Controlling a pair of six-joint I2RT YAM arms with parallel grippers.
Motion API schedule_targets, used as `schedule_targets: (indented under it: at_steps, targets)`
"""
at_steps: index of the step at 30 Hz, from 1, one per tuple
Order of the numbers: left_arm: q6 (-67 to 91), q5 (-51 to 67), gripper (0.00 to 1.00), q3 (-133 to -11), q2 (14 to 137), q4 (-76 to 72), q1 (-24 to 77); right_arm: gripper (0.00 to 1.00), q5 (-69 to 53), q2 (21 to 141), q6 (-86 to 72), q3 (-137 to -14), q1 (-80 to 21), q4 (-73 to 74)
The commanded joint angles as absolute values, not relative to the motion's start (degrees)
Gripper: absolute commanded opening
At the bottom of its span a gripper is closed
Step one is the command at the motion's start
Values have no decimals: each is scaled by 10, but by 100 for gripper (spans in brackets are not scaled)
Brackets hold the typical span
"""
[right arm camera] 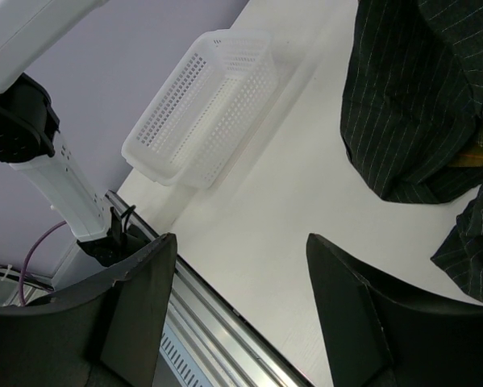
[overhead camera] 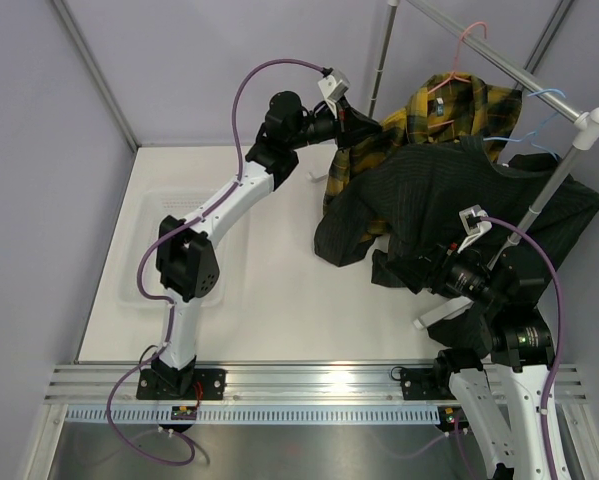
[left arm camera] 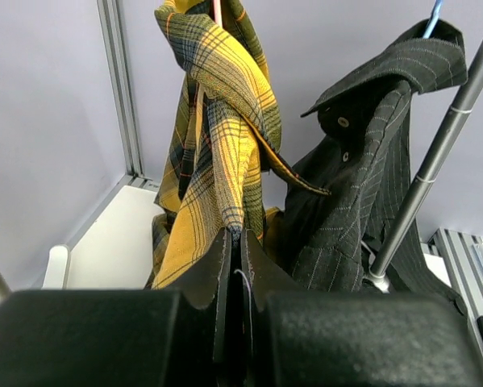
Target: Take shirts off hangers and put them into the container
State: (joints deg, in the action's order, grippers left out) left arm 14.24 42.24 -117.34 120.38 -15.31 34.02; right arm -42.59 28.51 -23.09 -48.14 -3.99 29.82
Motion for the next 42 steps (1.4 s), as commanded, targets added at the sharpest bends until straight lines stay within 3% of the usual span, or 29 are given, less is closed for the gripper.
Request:
schedule_targets:
  at_steps: [1,24,26,27,29,37,42]
  targets:
    - [158,406,0,-1185,1151,-219,341,73,-423,286,-227,-496,-45,299]
    - [236,406,0,-1084,1051,-288,313,75,-418,289,-225,-491,-47,299]
    - [229,367,0,-1057,1027,-275,308,79,-401,293,-230,-495,-48,302]
    - [231,358,0,-1022,997,-279,305,91,-393,296,-234,-497,-50,307]
    - [237,339,0,-987,969,-294,295,99,-380,308,-234,-508,-61,314]
    - [216,316,0,-905,857,-267,279,99,-350,335,-229,-518,-97,317]
    - [210,329,0,-976,884,-213,278,99,-342,339,-225,-524,-106,323]
